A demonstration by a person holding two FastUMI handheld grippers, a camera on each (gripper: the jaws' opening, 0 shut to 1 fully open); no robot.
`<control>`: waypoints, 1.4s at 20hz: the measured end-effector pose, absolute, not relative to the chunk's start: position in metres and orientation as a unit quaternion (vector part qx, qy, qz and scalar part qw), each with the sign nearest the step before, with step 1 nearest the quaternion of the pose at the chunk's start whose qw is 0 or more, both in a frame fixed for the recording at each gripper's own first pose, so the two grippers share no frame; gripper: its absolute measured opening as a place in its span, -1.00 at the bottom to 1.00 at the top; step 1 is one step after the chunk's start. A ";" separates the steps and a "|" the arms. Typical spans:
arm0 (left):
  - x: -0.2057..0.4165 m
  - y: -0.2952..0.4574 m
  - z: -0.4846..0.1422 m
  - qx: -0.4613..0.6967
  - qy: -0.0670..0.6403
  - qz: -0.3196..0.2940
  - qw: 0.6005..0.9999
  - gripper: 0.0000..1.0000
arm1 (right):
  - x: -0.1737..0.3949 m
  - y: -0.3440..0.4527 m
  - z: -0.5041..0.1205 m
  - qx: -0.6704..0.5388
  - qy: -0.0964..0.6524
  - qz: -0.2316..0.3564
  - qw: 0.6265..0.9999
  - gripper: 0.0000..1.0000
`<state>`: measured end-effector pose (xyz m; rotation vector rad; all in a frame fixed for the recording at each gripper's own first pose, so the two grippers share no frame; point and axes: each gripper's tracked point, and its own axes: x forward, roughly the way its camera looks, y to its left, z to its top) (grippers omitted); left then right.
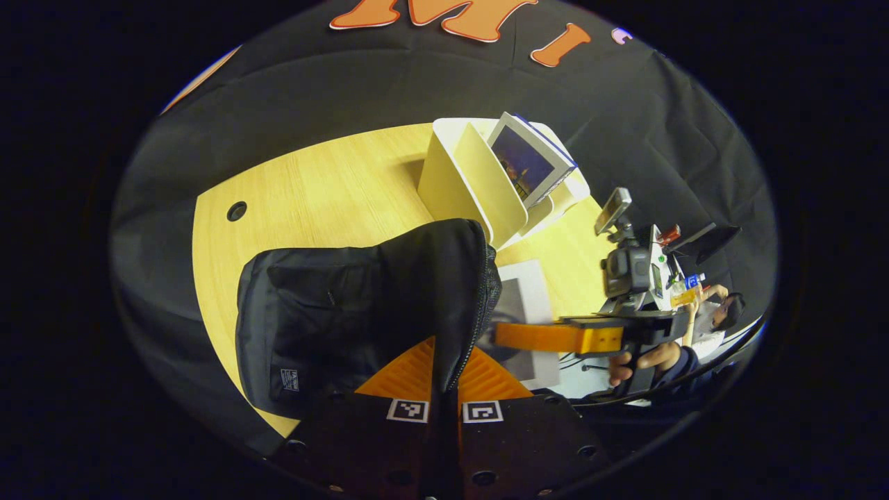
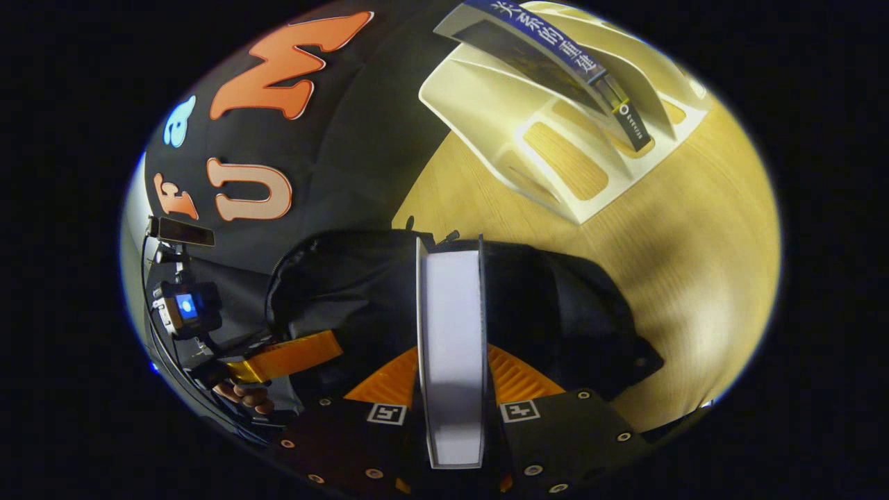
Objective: Open the schoolbag, grab two books from the bookshelf and put them into the schoolbag.
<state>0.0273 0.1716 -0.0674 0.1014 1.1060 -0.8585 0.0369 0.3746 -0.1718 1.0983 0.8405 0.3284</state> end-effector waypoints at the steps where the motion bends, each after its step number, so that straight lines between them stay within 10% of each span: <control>1: 0.026 0.169 -0.067 0.047 0.508 -0.398 0.763 -0.92 | 0.040 0.383 -0.176 0.508 0.384 0.154 0.755 -0.31; 11: 0.027 0.158 -0.070 0.034 0.511 -0.395 0.763 -0.92 | 0.061 0.418 -0.202 0.505 0.391 0.159 0.753 -0.24; 14: 0.030 0.159 -0.073 0.030 0.511 -0.392 0.764 -0.92 | 0.054 0.403 -0.217 0.449 0.427 0.136 0.773 0.20; 15: 0.029 0.157 -0.074 0.027 0.512 -0.391 0.764 -0.92 | 0.055 0.398 -0.216 0.442 0.426 0.134 0.778 -0.02; 16: 0.031 0.159 -0.077 0.024 0.512 -0.387 0.766 -0.92 | 0.050 0.387 -0.218 0.425 0.432 0.128 0.785 0.38; 20: 0.031 0.158 -0.083 0.026 0.510 -0.381 0.771 -0.92 | 0.036 0.352 -0.220 0.347 0.444 0.116 0.818 0.75; 28: 0.029 0.161 -0.091 0.015 0.509 -0.374 0.775 -0.92 | 0.027 0.301 -0.191 0.282 0.461 0.097 0.836 0.96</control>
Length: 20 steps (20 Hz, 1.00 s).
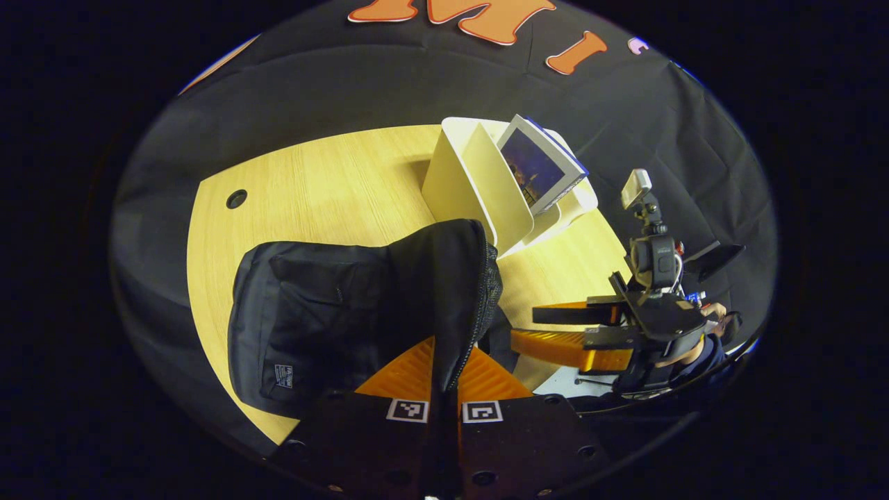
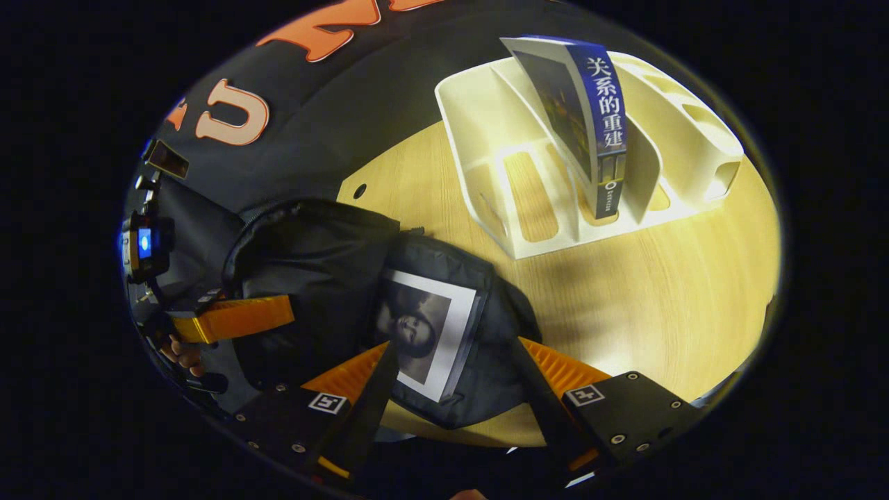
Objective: Open the schoolbag, grab two books from the bookshelf and put them into the schoolbag.
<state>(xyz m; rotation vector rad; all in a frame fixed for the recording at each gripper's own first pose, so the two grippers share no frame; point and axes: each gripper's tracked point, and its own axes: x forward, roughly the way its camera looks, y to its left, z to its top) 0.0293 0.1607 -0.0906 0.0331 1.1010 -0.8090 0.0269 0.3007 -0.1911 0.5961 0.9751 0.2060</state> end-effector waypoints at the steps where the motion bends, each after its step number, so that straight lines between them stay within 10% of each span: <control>1: 0.029 0.161 -0.092 0.015 0.508 -0.373 0.776 -0.92 | 0.025 0.295 -0.187 0.274 0.462 0.097 0.838 0.96; 20: 0.030 0.155 -0.116 -0.039 0.520 -0.328 0.788 -0.92 | 0.117 0.149 -0.098 0.066 0.480 0.066 0.872 0.97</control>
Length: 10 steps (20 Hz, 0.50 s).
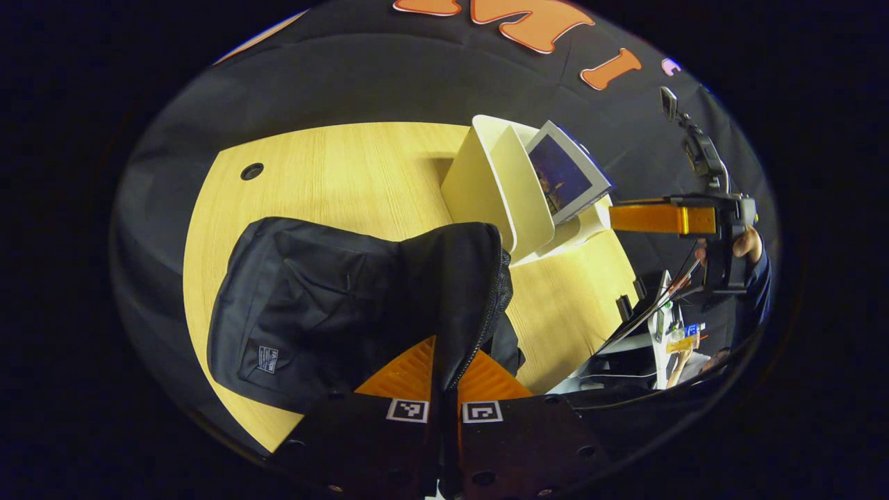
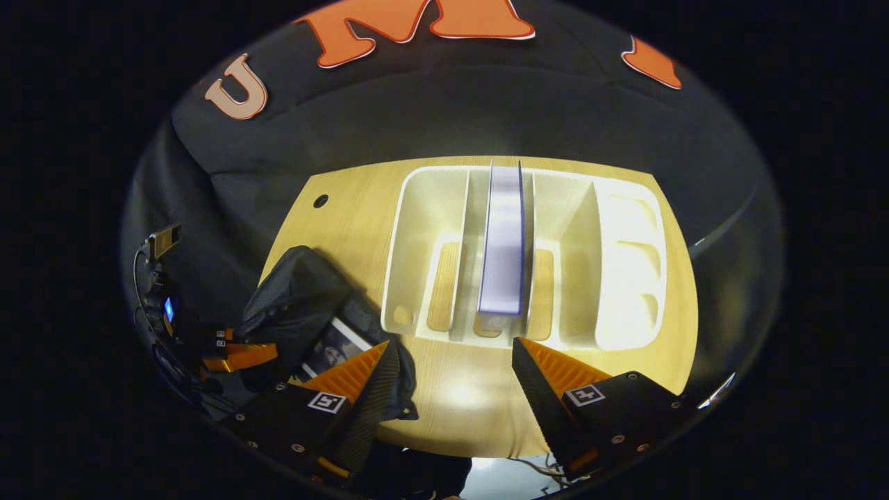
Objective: Open the schoolbag, grab two books from the bookshelf and put them into the schoolbag.
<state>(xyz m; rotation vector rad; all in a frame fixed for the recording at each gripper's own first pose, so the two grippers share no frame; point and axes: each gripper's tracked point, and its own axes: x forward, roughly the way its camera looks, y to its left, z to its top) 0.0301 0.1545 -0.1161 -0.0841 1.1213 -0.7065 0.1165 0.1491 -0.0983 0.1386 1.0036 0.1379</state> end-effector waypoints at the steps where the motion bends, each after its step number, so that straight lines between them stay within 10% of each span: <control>1: 0.031 0.156 -0.116 -0.039 0.521 -0.327 0.787 -0.92 | 0.124 0.145 -0.096 0.059 0.482 0.066 0.872 0.97; 10: 0.033 0.160 -0.118 -0.052 0.527 -0.300 0.793 -0.92 | 0.181 0.130 -0.103 0.040 0.511 0.059 0.857 0.97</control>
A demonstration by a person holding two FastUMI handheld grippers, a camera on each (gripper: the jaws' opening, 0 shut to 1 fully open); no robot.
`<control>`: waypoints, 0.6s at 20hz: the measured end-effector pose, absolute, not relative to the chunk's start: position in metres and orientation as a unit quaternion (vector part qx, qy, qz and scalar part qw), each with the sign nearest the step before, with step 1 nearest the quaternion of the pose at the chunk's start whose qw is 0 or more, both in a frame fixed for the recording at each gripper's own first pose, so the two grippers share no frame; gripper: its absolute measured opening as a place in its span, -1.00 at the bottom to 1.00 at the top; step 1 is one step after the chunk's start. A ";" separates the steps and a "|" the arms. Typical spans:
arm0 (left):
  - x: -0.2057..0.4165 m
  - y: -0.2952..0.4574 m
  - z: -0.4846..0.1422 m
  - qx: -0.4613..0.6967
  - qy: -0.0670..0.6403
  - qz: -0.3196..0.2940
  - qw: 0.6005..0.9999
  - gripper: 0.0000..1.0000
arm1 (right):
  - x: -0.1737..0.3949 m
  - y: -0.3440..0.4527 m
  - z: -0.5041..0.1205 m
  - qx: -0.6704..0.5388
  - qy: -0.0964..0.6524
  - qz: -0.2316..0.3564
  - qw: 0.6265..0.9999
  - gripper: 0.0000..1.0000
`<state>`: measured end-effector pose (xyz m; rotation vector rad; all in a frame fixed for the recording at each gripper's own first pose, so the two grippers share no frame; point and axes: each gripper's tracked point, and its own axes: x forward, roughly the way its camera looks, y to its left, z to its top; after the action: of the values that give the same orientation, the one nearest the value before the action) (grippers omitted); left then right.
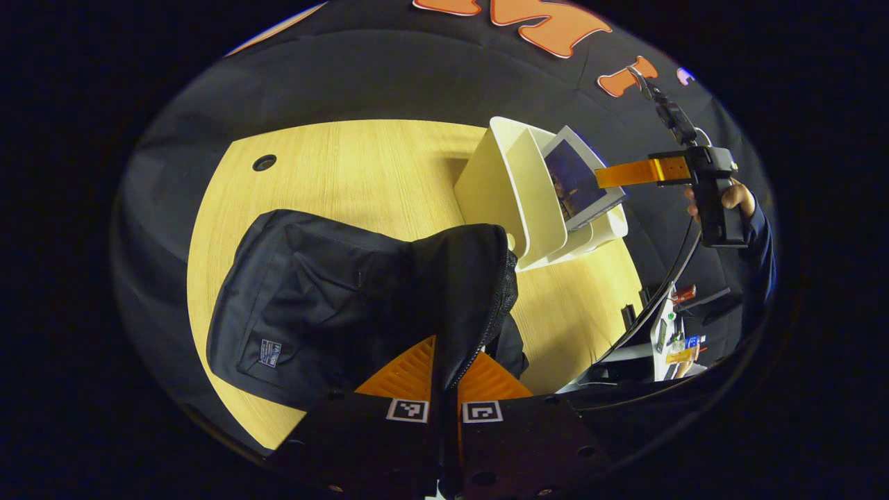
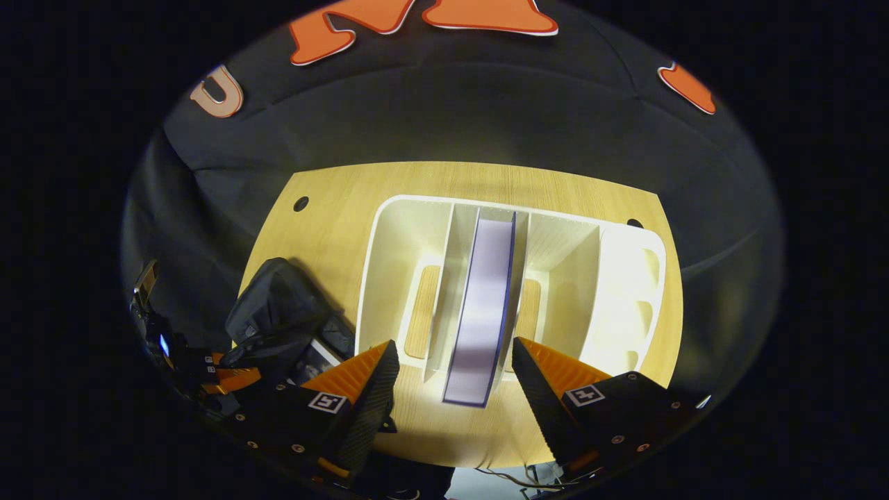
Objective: Open the schoolbag, grab two books from the bookshelf and put them into the schoolbag.
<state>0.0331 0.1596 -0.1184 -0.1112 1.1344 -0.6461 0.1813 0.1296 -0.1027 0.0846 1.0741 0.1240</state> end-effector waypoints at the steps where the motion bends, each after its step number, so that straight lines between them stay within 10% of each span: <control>1: 0.033 0.160 -0.118 -0.055 0.529 -0.297 0.793 -0.92 | 0.185 0.129 -0.106 0.042 0.516 0.055 0.854 0.97; 12: 0.032 0.163 -0.120 -0.058 0.524 -0.291 0.799 -0.92 | 0.195 0.122 -0.132 0.032 0.546 0.016 0.837 -0.07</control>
<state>0.0319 0.1634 -0.1195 -0.1246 1.1240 -0.6240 0.1953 0.1222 -0.1320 0.0673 1.1554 0.0337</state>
